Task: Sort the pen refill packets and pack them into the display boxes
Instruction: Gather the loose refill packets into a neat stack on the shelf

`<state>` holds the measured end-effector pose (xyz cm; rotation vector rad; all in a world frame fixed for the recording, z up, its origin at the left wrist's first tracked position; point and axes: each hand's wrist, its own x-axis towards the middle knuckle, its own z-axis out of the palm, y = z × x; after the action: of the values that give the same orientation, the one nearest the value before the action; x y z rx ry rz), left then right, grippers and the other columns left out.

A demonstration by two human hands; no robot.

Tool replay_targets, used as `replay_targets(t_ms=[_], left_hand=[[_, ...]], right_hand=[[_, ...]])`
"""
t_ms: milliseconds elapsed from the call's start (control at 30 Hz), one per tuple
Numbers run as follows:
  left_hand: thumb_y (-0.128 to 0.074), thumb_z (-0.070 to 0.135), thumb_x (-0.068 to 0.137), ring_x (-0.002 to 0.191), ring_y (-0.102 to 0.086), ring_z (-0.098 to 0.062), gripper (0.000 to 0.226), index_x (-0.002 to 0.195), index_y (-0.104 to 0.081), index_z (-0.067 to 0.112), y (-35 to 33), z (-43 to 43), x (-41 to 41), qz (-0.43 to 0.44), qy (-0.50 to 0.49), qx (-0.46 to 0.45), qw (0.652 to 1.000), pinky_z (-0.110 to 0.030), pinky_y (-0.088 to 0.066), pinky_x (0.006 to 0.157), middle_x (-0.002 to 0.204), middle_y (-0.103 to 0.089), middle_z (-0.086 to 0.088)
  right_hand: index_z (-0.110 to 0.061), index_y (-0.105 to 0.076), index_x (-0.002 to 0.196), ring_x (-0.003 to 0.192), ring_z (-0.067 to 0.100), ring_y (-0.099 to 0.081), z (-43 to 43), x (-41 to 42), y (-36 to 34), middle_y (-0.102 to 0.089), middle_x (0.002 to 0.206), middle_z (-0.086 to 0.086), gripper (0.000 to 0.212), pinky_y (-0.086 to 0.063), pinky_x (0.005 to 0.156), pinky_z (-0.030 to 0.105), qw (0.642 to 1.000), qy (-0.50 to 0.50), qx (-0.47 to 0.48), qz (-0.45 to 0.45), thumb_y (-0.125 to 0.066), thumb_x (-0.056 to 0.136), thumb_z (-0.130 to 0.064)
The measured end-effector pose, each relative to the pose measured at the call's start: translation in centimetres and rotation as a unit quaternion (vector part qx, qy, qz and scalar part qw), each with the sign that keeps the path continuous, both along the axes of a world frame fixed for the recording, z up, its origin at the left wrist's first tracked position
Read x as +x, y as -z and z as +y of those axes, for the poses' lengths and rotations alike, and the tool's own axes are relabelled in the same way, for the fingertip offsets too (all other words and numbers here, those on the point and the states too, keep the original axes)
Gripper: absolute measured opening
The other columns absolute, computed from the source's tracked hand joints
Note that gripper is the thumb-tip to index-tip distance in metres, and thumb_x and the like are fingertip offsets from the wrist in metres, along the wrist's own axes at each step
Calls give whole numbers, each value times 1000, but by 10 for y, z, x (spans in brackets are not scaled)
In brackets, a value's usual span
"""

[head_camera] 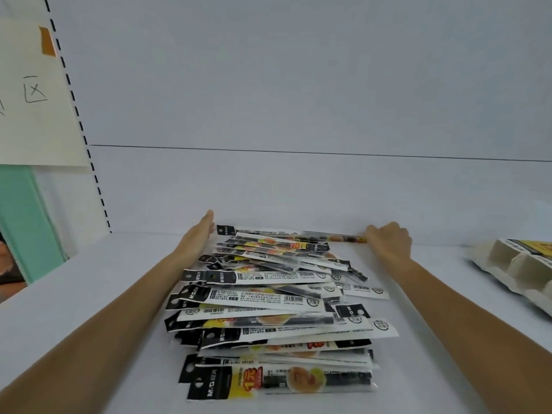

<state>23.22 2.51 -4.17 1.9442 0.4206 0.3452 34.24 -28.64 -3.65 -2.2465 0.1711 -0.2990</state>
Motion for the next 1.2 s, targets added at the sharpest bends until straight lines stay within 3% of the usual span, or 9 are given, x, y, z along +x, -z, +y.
replay_targets(t_ms=[133,300,467,533,633,733,967,1100,1200], left_hand=[[-13,51,97,137,-32,-28,68,145,-26,5,-2,-4,1,3,9,-25,1000,-40,-22,112,151,-30,-12],[-17,56,95,134,-35,-28,69,143,-31,8,-4,-10,-1,7,8,-44,999,-42,-25,112,151,-30,-13],[-16,50,98,135,-34,-29,63,146,-23,10,-7,-19,-7,19,30,-14,999,-38,-23,111,150,-31,-11],[-16,52,97,138,-30,-29,66,148,-20,11,-6,-7,-14,8,0,-10,1000,-40,-21,114,151,-28,-10],[-19,49,99,136,-34,-27,63,144,-28,6,-1,16,-28,-29,-29,-55,998,-38,-23,114,148,-35,-13],[-20,44,101,134,-36,-26,56,141,-35,8,4,16,-30,-28,-8,-35,999,-38,-23,112,145,-40,-10],[-23,56,96,130,-39,-18,53,139,-39,29,2,10,-15,48,20,89,995,-46,-22,114,146,-40,5],[-23,42,100,113,-45,-9,40,131,-47,36,2,4,-14,62,43,171,982,-38,-26,110,141,-44,9],[-27,32,100,96,-44,-3,37,123,-55,23,0,1,-10,62,29,206,976,-28,-30,92,127,-53,8]], right_hand=[[0,-54,104,109,36,-47,9,-9,1,-56,108,17,36,-39,92,40,997,-11,-59,40,-42,88,-30],[-11,-43,68,71,21,-45,41,-29,5,-46,76,8,35,-37,70,31,993,-111,-43,-3,-35,80,-43],[-7,-52,88,66,16,-43,61,-46,-5,-49,73,5,19,-34,57,27,972,-225,69,-28,-45,91,-25],[-6,-50,85,72,20,-47,55,-34,-9,-51,78,8,19,-35,62,29,987,-146,33,-66,-42,89,-23],[3,-47,115,112,36,-45,30,-18,-7,-53,113,19,35,-38,87,38,998,-43,-50,0,-41,90,-20],[2,-53,111,113,39,-43,13,-11,1,-54,115,20,29,-41,91,42,985,-58,-165,-4,-41,87,-9],[-7,-62,105,111,27,-48,5,-3,-4,-59,110,8,32,-39,87,33,865,-112,-473,-126,-41,85,5],[-11,-58,108,110,25,-51,9,-2,-2,-58,113,5,32,-39,86,33,832,-141,-509,-167,-41,85,4],[-11,-54,104,101,26,-52,5,-2,-1,-57,106,4,22,-37,80,35,863,-142,-427,-229,-40,89,-3]])
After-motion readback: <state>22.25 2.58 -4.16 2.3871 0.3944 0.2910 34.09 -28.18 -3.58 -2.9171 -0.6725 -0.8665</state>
